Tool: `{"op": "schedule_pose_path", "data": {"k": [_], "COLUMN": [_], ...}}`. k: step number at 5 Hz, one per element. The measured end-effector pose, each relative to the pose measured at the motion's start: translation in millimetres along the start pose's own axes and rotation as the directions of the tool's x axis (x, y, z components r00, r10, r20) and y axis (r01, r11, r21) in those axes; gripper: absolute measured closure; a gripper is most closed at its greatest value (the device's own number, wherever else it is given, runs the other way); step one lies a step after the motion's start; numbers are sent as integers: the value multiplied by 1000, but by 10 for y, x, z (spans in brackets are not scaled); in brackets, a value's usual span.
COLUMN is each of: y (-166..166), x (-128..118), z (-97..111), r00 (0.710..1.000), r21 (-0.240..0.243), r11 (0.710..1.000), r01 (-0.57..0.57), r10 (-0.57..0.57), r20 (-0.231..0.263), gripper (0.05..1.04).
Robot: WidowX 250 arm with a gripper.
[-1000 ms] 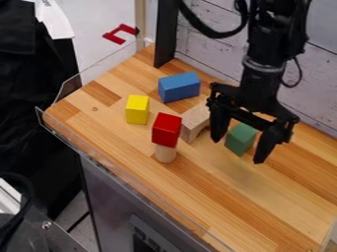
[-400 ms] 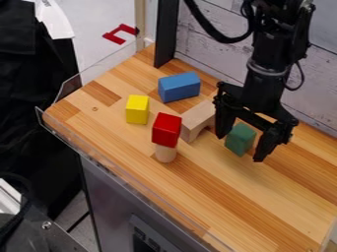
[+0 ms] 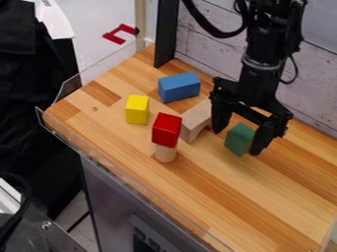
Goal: Put the green square block to thre top of red block
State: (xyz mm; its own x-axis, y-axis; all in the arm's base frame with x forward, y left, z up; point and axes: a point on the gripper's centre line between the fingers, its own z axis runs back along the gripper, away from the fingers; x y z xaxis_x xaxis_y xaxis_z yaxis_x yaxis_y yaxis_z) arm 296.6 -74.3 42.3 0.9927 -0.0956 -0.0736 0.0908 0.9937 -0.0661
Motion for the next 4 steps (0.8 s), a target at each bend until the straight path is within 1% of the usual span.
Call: {"op": "schedule_pose_path", "data": {"k": [1, 3, 4], "y": [15, 23, 18], "x": [38, 102, 103], "z": [17, -44, -81], "r00": [1000, 1000, 1000], "r21": [-4, -1, -1], "r11": [1000, 1000, 1000], "r01": [8, 21, 24], "r10": [-8, -21, -24], "r20": [14, 18, 7], "gripper": [84, 84, 84]}}
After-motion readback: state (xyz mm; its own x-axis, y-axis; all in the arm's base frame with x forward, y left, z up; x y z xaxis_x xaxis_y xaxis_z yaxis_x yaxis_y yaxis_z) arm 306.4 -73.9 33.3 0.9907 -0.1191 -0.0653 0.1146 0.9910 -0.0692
